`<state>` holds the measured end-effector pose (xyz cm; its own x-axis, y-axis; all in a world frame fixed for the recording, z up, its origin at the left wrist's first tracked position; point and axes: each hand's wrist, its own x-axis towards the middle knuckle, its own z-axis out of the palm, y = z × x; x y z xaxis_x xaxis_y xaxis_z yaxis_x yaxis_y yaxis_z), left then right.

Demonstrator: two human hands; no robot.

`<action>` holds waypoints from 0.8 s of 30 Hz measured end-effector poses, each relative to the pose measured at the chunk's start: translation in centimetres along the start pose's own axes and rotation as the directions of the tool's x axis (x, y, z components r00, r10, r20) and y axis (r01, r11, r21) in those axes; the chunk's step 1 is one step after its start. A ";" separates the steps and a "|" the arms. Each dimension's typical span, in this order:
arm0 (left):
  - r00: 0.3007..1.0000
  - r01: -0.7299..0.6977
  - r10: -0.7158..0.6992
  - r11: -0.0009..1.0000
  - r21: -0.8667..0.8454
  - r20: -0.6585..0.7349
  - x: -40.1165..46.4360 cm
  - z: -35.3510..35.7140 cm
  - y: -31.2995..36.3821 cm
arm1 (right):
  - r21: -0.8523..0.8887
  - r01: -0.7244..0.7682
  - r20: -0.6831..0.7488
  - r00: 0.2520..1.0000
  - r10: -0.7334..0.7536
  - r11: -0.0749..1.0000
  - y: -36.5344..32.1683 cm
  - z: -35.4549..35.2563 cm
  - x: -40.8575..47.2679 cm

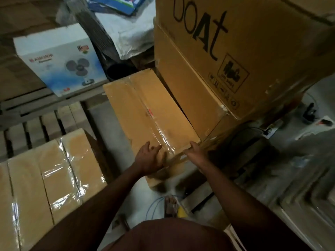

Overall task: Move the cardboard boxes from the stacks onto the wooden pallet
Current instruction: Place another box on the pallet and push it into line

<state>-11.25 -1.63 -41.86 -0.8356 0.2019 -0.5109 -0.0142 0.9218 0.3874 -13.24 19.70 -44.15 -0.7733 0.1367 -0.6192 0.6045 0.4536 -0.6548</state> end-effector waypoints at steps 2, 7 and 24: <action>0.999 -0.028 0.024 0.984 0.174 0.026 0.9 2.0 0.3 | 0.001 0.003 0.014 1.000 -0.003 1.000 0.3 0.1 0.9; 1.000 -0.022 0.018 0.961 0.275 0.017 2.8 5.1 -0.1 | -0.074 -0.003 -0.060 0.998 -0.001 0.997 0.9 0.3 2.7; 0.954 0.300 -0.290 0.924 0.236 -0.075 -0.8 3.2 -7.6 | -0.292 -0.048 -0.250 0.968 -0.027 0.955 -0.9 2.1 4.3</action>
<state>-8.74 -7.71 -46.89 -0.8340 -0.0997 -0.5427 -0.1340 0.9907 0.0240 -16.68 18.06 -47.08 -0.8128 0.3400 -0.4731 0.5591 0.6836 -0.4692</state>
